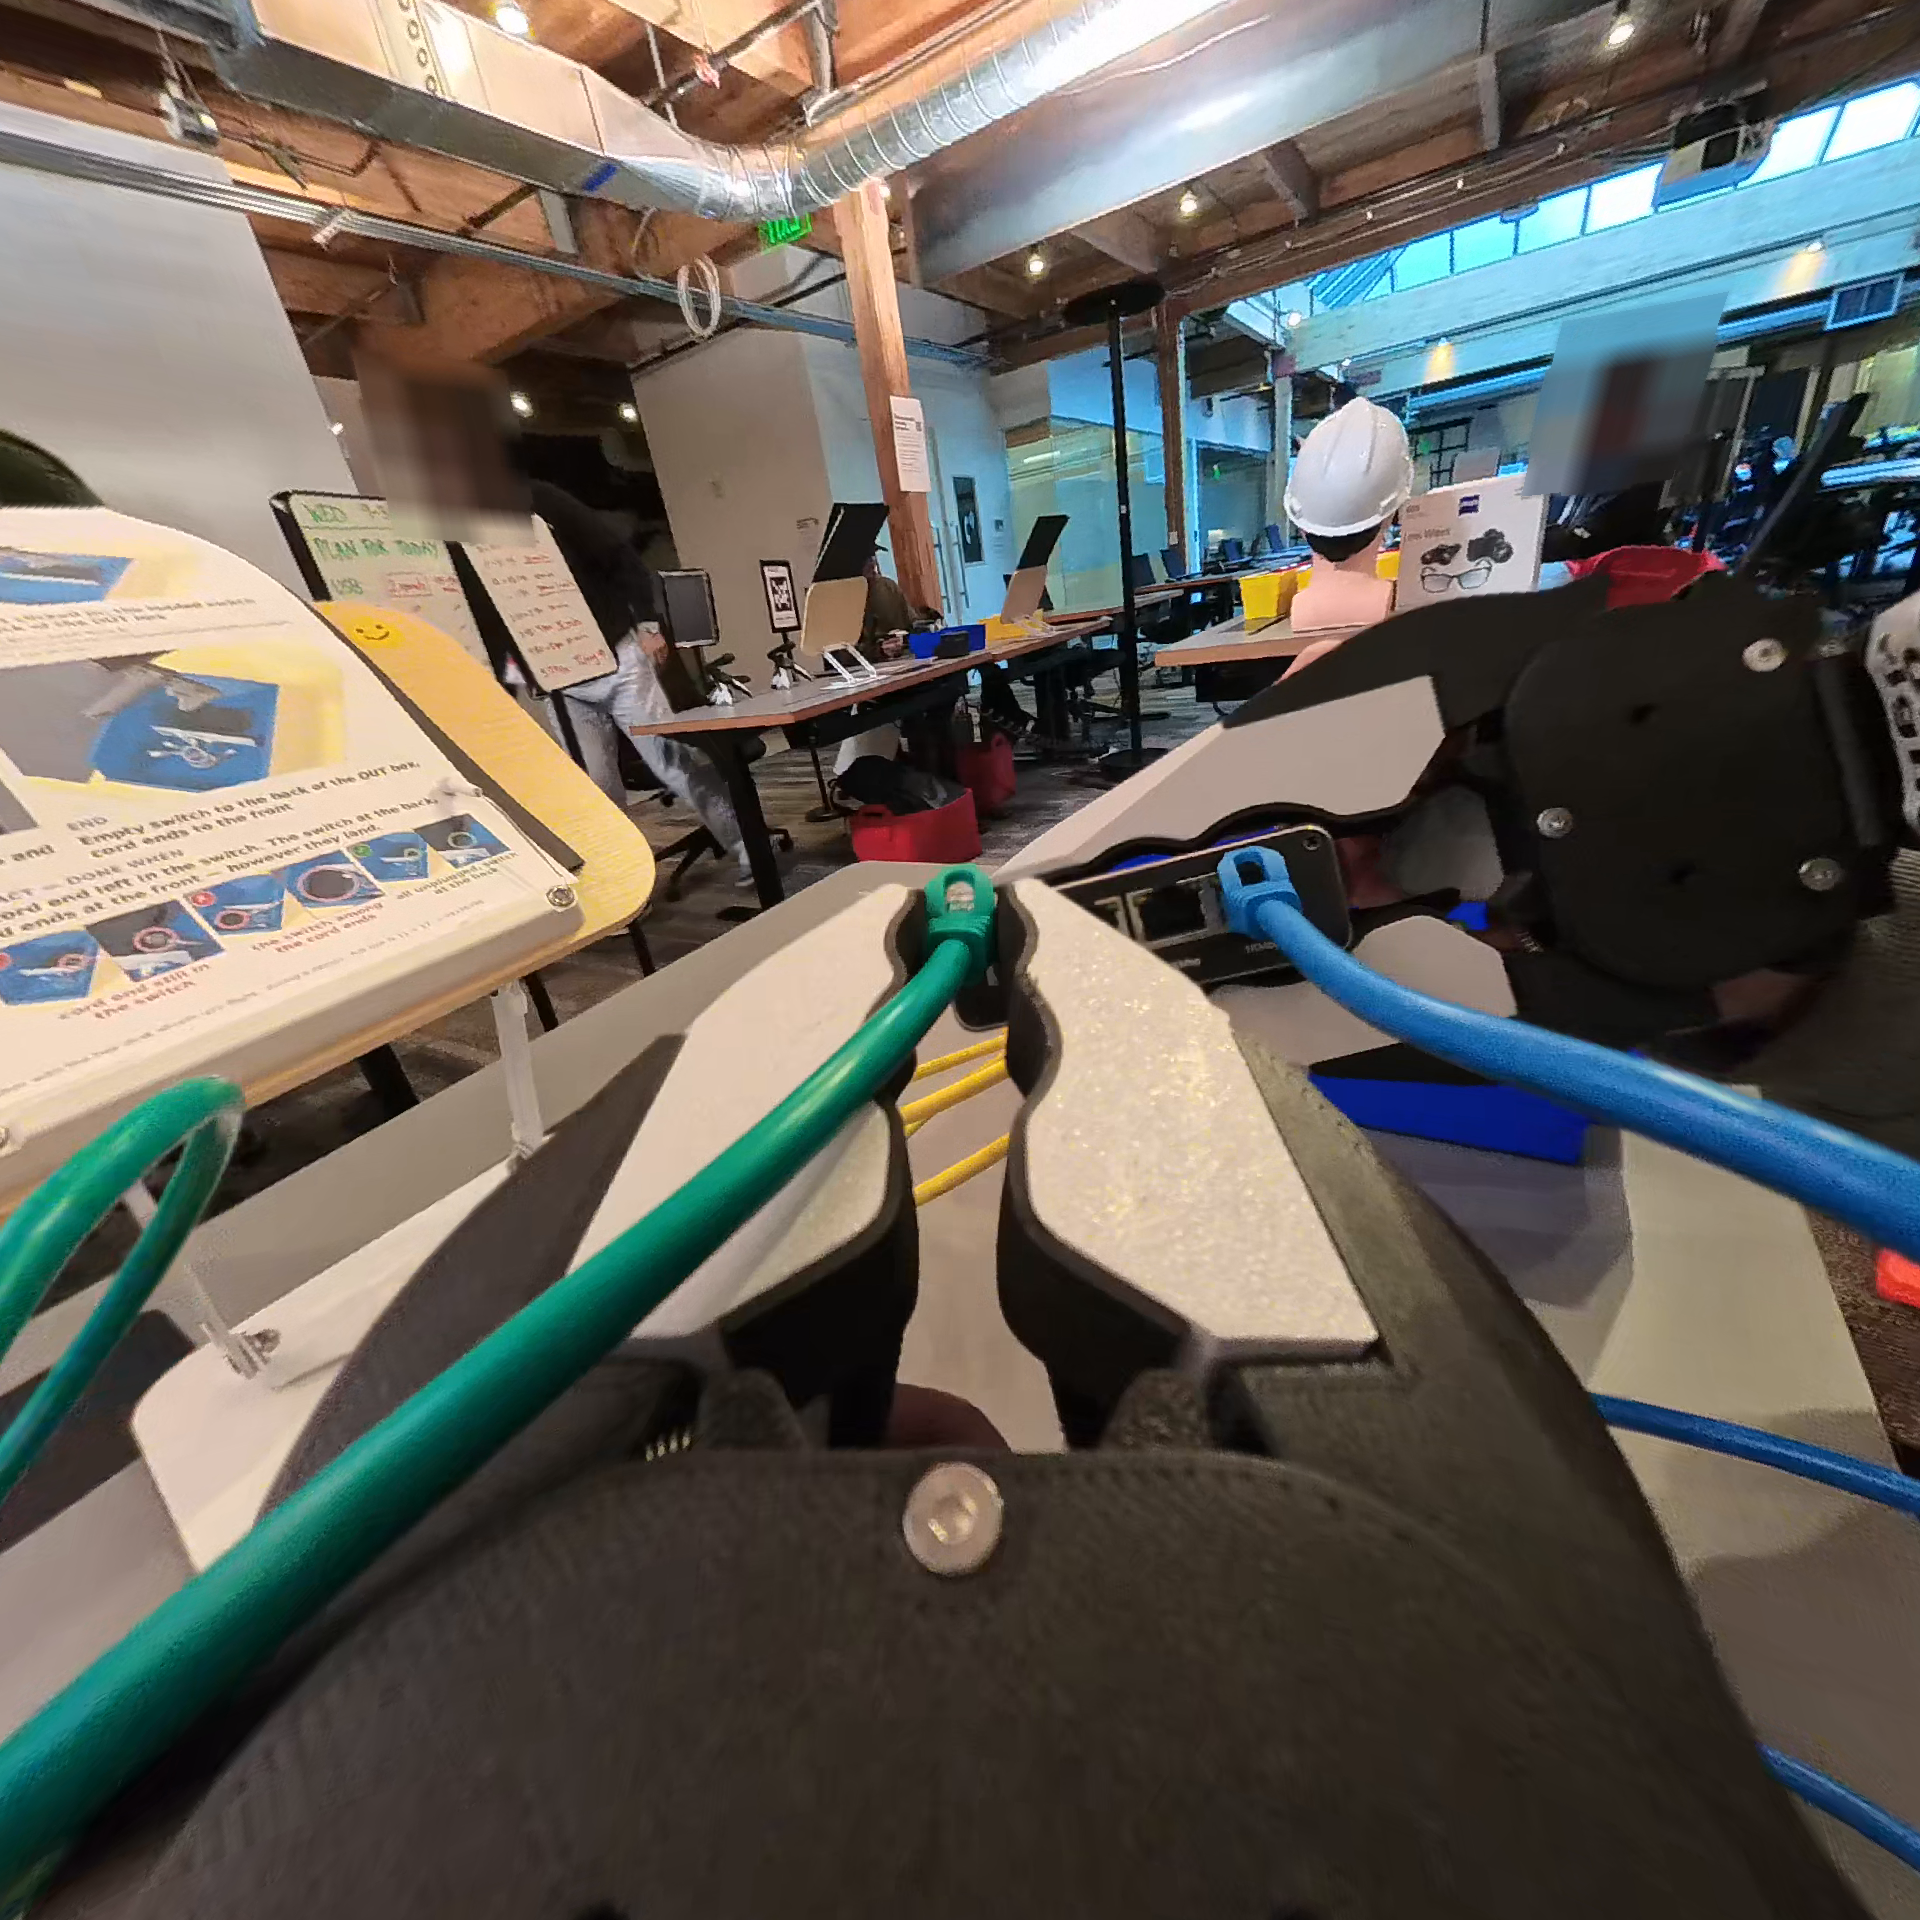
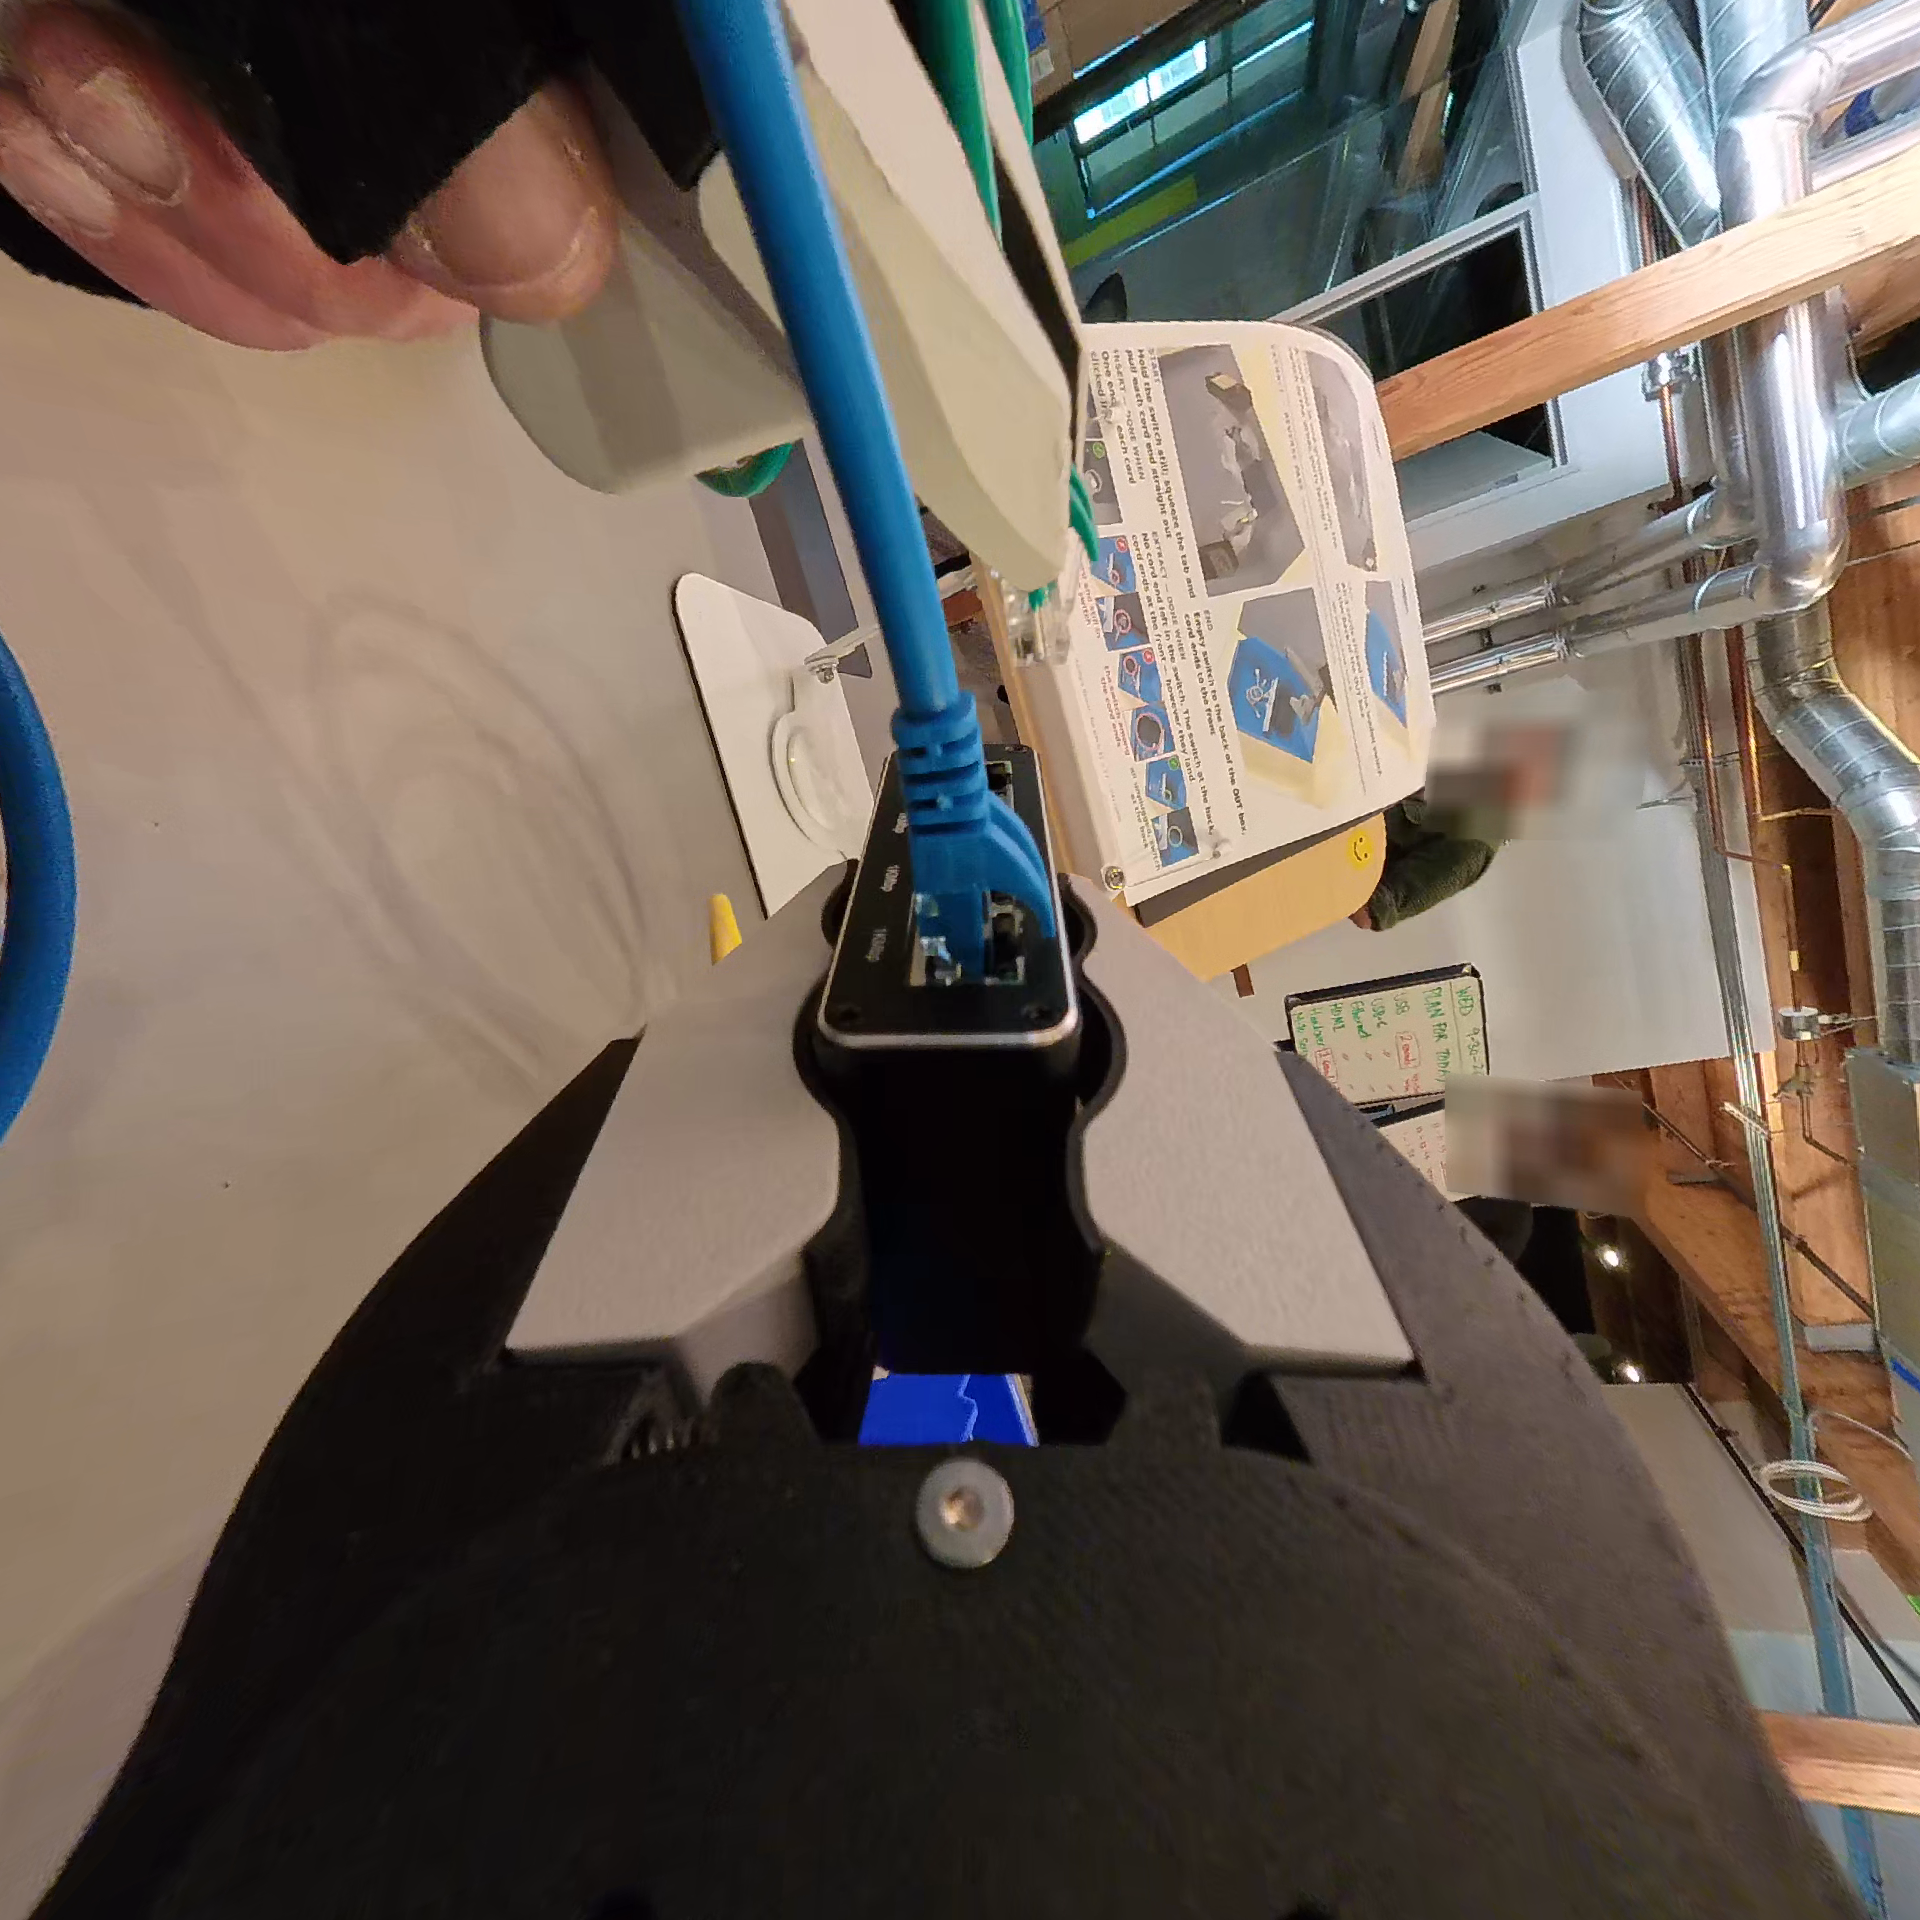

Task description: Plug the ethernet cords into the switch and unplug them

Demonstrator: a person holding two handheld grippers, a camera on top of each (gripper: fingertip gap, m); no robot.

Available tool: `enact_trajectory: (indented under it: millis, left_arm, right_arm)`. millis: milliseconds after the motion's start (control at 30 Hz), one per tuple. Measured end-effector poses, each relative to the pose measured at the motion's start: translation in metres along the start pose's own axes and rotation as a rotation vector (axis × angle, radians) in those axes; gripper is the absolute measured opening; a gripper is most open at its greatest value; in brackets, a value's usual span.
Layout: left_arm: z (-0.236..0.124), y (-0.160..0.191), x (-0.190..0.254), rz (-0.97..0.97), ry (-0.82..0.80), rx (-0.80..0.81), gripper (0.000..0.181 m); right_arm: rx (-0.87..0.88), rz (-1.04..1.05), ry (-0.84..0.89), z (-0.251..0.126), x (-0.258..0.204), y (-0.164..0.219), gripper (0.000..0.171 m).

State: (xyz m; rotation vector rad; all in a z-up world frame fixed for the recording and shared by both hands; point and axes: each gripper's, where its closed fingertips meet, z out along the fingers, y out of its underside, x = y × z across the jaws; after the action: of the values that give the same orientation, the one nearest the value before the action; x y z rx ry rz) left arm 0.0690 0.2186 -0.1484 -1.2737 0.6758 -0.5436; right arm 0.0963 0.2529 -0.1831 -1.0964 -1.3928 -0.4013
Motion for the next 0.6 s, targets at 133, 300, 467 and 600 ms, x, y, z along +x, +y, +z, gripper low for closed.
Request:
enact_trajectory:
  millis: [133,300,467,600]
  left_arm:
    - [0.000,-0.003,0.002,0.063,-0.022,0.001,0.012]
    - [0.002,-0.006,0.008,0.119,-0.030,0.010,0.012]
    - [0.003,-0.006,0.010,0.086,-0.024,0.020,0.012]
    - [0.004,-0.005,0.013,0.069,-0.003,0.017,0.012]
  right_arm:
    - [0.002,-0.002,0.012,0.000,0.001,-0.002,0.033]
    - [0.004,-0.006,0.031,-0.001,0.004,-0.002,0.033]
    - [0.019,-0.011,0.054,-0.003,0.007,-0.005,0.033]
    - [0.033,0.004,0.059,-0.005,0.009,-0.006,0.033]
